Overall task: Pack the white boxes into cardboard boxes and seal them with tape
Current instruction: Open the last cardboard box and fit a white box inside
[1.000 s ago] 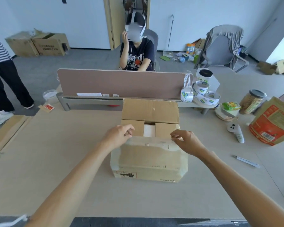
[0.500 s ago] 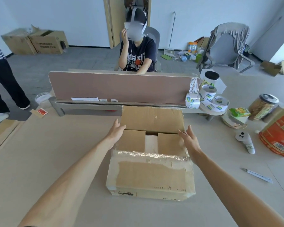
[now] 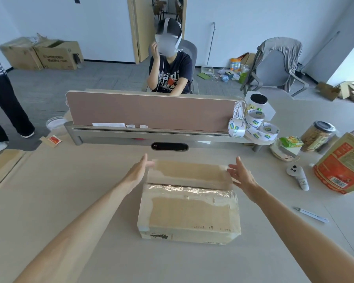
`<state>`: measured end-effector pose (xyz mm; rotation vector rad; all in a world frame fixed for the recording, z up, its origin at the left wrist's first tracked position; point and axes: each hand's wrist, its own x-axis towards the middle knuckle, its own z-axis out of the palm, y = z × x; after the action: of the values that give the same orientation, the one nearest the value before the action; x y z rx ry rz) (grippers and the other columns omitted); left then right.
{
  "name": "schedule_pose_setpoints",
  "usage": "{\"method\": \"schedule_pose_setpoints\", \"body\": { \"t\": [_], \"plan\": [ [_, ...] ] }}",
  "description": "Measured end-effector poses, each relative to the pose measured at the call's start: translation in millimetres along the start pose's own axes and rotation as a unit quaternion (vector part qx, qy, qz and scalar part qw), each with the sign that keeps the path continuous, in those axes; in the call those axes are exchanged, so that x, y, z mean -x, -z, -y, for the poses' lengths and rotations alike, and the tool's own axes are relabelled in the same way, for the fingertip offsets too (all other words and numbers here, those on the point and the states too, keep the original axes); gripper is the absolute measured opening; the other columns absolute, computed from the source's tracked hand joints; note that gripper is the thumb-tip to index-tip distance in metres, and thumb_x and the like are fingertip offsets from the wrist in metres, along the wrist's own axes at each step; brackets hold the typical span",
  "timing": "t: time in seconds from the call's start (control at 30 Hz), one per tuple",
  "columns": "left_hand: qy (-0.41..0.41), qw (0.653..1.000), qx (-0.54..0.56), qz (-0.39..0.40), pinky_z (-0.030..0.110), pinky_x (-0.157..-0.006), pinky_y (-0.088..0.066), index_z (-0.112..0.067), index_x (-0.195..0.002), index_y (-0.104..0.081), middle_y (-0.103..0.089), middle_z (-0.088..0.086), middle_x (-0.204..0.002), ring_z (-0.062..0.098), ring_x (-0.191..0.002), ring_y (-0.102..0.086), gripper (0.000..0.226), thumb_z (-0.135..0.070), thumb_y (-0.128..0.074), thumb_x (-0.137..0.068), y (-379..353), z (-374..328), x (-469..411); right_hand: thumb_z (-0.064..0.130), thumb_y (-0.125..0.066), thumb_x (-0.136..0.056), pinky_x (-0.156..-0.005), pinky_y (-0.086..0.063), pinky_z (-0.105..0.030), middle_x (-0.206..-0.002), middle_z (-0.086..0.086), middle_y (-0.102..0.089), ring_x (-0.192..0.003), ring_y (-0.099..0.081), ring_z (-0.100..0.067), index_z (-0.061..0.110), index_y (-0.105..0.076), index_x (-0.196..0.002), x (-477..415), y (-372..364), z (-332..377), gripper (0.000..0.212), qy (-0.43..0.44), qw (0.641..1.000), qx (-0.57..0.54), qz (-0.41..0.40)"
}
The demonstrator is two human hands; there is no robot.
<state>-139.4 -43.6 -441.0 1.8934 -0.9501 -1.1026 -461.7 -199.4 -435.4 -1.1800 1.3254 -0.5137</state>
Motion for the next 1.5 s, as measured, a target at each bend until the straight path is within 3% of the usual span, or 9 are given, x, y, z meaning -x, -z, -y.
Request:
{"method": "schedule_pose_setpoints", "body": {
  "t": [0.07, 0.17, 0.27, 0.47, 0.73, 0.93, 1.17, 1.3, 1.5],
  "plan": [
    [-0.045, 0.988, -0.15, -0.017, 0.029, -0.1, -0.032, -0.017, -0.124, -0.063, -0.057, -0.006, -0.123, 0.014, -0.125, -0.048, 0.06, -0.056, -0.027, -0.098, -6, 0, 12, 0.057, -0.036, -0.1, -0.098, -0.041, -0.037, -0.126, -0.008, -0.061, -0.115, -0.055, -0.025, 0.016, -0.062, -0.122, 13, -4, -1, 0.053, 0.04, 0.986, 0.16, -0.003],
    [-0.146, 0.92, -0.362, -0.032, 0.03, -0.109, -0.03, -0.019, -0.133, -0.055, -0.049, -0.004, -0.142, 0.015, -0.135, -0.04, 0.041, -0.036, -0.033, -0.103, -23, 5, 27, 0.042, -0.039, -0.103, -0.097, -0.04, -0.034, -0.13, -0.01, -0.056, -0.121, -0.052, -0.031, 0.016, -0.06, -0.127, 31, -17, -7, 0.042, 0.134, 0.899, 0.416, -0.008],
    [-0.22, 0.874, -0.432, -0.04, 0.032, -0.117, -0.024, -0.018, -0.142, -0.045, -0.04, 0.0, -0.152, 0.015, -0.141, -0.032, 0.043, -0.032, -0.03, -0.104, -42, 16, 34, 0.03, -0.041, -0.103, -0.106, -0.036, -0.038, -0.142, -0.013, -0.047, -0.132, -0.041, -0.031, 0.013, -0.053, -0.136, 48, -35, -21, 0.038, 0.234, 0.845, 0.48, -0.024],
    [-0.215, 0.848, -0.483, -0.037, 0.032, -0.122, -0.004, -0.016, -0.155, -0.019, -0.011, 0.003, -0.162, 0.018, -0.15, -0.009, 0.053, -0.036, -0.017, -0.105, -57, 36, 46, 0.05, -0.015, -0.102, -0.121, -0.003, -0.051, -0.162, -0.009, -0.015, -0.15, -0.011, -0.03, 0.022, -0.021, -0.154, 61, -52, -58, 0.059, 0.214, 0.741, 0.636, -0.019],
    [-0.198, 0.86, -0.47, -0.023, 0.032, -0.12, 0.01, -0.019, -0.155, -0.002, 0.008, 0.0, -0.163, 0.014, -0.149, 0.01, 0.064, -0.044, 0.006, -0.097, -62, 53, 40, 0.047, -0.019, -0.104, -0.123, 0.001, -0.037, -0.165, -0.004, 0.008, -0.152, 0.008, -0.02, 0.029, -0.006, -0.157, 60, -53, -70, 0.057, 0.174, 0.773, 0.61, 0.005],
    [-0.215, 0.864, -0.452, -0.06, 0.033, -0.12, 0.009, -0.021, -0.155, -0.007, 0.002, -0.002, -0.163, 0.014, -0.15, 0.007, 0.076, -0.045, 0.014, -0.086, -70, 62, 28, 0.067, 0.014, -0.087, -0.121, 0.007, -0.031, -0.165, 0.005, 0.008, -0.151, 0.011, -0.012, 0.033, -0.004, -0.157, 54, -55, -86, 0.079, 0.211, 0.785, 0.58, -0.048],
    [-0.215, 0.869, -0.44, -0.075, 0.033, -0.121, 0.005, -0.022, -0.154, -0.015, -0.003, -0.005, -0.161, 0.015, -0.15, 0.0, 0.072, -0.044, 0.008, -0.09, -85, 45, 6, 0.057, -0.011, -0.096, -0.121, 0.001, -0.025, -0.164, 0.006, -0.014, -0.151, -0.004, -0.01, 0.033, -0.028, -0.153, 24, -34, -77, 0.065, 0.272, 0.792, 0.541, -0.08],
    [-0.207, 0.868, -0.442, -0.089, 0.034, -0.121, -0.001, -0.021, -0.152, -0.026, -0.016, -0.003, -0.161, 0.017, -0.15, -0.01, 0.068, -0.043, -0.001, -0.093, -97, 35, -12, 0.053, -0.026, -0.096, -0.118, -0.018, -0.033, -0.157, -0.002, -0.035, -0.148, -0.025, -0.02, 0.028, -0.045, -0.146, 1, -19, -75, 0.059, 0.31, 0.79, 0.519, -0.099],
    [-0.214, 0.882, -0.406, -0.106, 0.035, -0.119, -0.022, -0.016, -0.143, -0.045, -0.038, 0.003, -0.152, 0.021, -0.14, -0.032, 0.043, -0.026, -0.041, -0.101, -134, -3, -24, 0.043, -0.054, -0.088, -0.085, -0.043, -0.043, -0.12, -0.002, -0.057, -0.11, -0.05, -0.028, 0.029, -0.062, -0.116, -27, 2, -55, 0.032, 0.355, 0.794, 0.483, -0.101]
  ]
}}
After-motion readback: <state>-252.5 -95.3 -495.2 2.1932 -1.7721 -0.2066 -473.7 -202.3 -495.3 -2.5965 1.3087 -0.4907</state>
